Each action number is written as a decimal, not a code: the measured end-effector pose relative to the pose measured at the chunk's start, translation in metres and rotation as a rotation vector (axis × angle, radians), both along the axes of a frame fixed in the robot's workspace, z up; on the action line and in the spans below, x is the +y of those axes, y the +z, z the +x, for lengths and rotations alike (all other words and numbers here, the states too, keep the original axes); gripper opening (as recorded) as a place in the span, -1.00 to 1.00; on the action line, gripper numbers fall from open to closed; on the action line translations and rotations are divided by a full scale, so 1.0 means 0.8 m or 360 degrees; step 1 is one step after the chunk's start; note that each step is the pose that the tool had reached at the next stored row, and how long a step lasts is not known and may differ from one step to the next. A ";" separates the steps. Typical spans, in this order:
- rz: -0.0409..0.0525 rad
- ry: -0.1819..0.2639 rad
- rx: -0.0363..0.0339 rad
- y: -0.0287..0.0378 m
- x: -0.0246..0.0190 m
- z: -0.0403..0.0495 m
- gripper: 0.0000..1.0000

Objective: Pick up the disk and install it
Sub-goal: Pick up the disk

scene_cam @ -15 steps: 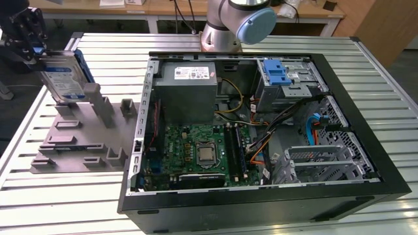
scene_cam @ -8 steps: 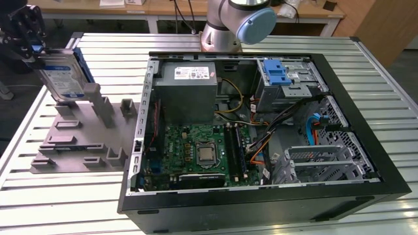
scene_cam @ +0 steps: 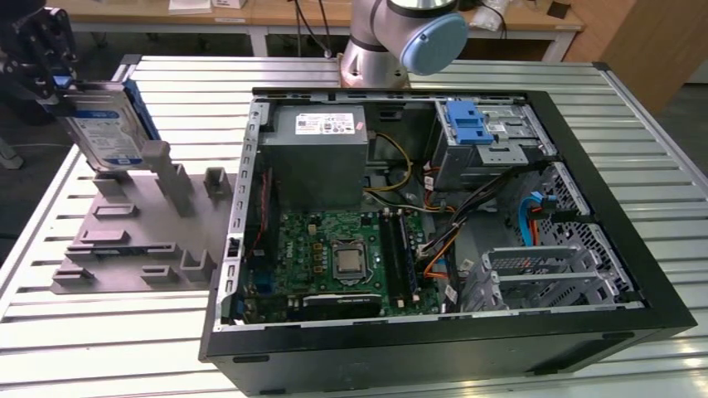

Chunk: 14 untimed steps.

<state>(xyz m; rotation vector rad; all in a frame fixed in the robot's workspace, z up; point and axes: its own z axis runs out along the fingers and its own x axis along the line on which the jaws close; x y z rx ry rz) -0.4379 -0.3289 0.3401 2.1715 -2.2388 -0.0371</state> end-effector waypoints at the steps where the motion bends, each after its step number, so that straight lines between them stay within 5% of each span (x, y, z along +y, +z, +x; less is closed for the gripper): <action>1: 0.0000 0.0000 0.0000 0.0002 0.0000 0.000 -0.27; 14: 0.0000 0.0000 0.0000 0.0033 0.0000 0.000 -0.27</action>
